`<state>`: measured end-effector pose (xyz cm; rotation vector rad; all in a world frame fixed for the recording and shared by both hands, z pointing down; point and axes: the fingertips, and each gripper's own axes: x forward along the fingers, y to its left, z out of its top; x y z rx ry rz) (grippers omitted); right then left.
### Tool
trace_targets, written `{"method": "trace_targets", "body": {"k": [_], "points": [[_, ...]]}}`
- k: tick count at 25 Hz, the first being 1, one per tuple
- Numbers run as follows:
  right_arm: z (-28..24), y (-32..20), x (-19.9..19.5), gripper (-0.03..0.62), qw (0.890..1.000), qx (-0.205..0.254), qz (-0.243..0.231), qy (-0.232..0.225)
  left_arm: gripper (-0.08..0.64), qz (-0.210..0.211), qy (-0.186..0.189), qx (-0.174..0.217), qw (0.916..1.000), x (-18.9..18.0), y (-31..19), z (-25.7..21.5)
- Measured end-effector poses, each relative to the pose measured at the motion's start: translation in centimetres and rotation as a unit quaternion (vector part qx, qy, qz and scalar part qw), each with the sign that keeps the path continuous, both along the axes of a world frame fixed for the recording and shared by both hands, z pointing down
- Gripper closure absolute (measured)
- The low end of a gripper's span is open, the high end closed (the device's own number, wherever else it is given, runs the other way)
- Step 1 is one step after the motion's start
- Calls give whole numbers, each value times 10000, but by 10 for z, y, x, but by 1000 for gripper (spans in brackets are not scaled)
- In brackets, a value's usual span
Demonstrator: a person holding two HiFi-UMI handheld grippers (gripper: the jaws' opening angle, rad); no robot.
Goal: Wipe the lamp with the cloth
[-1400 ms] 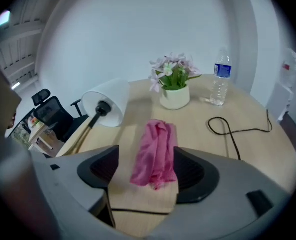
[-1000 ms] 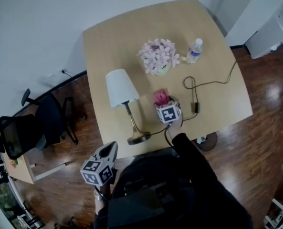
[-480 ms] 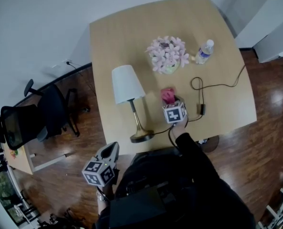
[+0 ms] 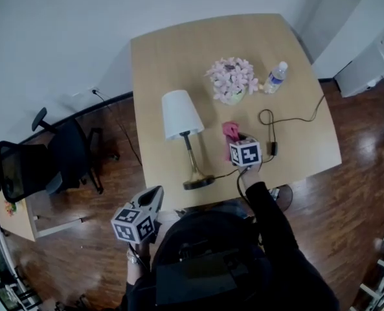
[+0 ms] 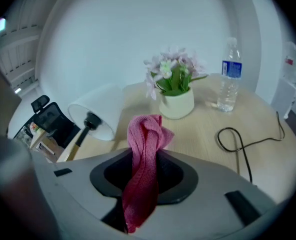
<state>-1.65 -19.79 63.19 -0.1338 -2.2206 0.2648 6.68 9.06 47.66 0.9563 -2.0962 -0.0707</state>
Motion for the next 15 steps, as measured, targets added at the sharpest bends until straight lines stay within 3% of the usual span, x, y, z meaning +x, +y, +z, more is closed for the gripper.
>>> {"method": "trace_targets", "body": {"k": [7, 15], "points": [[-95, 69, 46, 469, 9957, -46, -523, -764, 555, 469, -100, 439, 9979, -6, 3, 3], [-97, 128, 100, 471, 9960, -159, -624, -623, 555, 963, 0, 613, 9935, 4, 11, 19]]}}
